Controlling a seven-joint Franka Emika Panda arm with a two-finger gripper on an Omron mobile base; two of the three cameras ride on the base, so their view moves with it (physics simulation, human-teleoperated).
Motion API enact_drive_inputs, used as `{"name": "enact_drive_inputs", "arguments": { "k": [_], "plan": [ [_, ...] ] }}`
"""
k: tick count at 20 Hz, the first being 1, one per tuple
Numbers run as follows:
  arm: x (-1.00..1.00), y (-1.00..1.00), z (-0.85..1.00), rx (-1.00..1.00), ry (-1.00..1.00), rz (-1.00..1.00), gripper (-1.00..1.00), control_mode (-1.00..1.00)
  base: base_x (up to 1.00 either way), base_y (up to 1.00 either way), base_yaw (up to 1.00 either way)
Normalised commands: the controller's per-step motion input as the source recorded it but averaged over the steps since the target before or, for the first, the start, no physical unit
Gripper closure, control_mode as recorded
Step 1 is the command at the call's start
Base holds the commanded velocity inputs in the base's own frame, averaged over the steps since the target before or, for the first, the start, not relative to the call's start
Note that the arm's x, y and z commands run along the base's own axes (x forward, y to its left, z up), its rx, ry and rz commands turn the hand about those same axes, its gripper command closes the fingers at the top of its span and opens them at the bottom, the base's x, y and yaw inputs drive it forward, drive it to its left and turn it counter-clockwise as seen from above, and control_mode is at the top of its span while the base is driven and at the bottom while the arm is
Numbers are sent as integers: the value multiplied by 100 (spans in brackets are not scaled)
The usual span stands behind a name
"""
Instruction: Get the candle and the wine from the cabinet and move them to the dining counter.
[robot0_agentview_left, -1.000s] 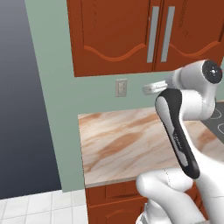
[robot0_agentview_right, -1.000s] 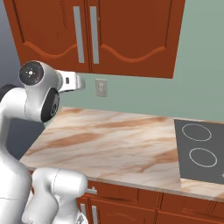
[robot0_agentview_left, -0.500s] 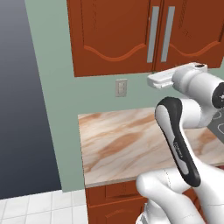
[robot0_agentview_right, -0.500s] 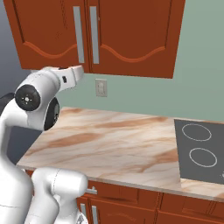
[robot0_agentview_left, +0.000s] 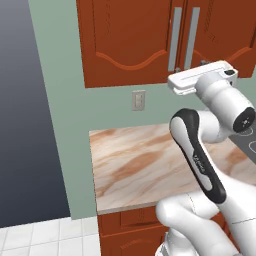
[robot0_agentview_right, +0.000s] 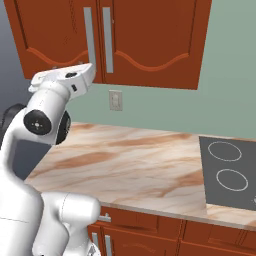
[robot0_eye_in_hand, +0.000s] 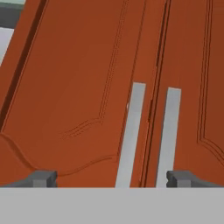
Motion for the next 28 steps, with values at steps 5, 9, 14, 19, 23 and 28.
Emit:
{"name": "enact_drive_inputs", "arguments": {
  "k": [5,9,14,19,23,28],
  "plan": [
    [24,0,24,3,-5,0,-100,-100,0,0,0],
    [34,0,12,1,-2,0,-100,-100,0,0,0],
    [34,0,2,2,0,0,-100,-100,0,0,0],
    [37,-1,0,6,0,0,-100,-100,0,0,0],
    [36,0,0,7,0,0,-100,-100,0,0,0],
    [42,0,0,4,0,0,-100,-100,0,0,0]
  ]
}}
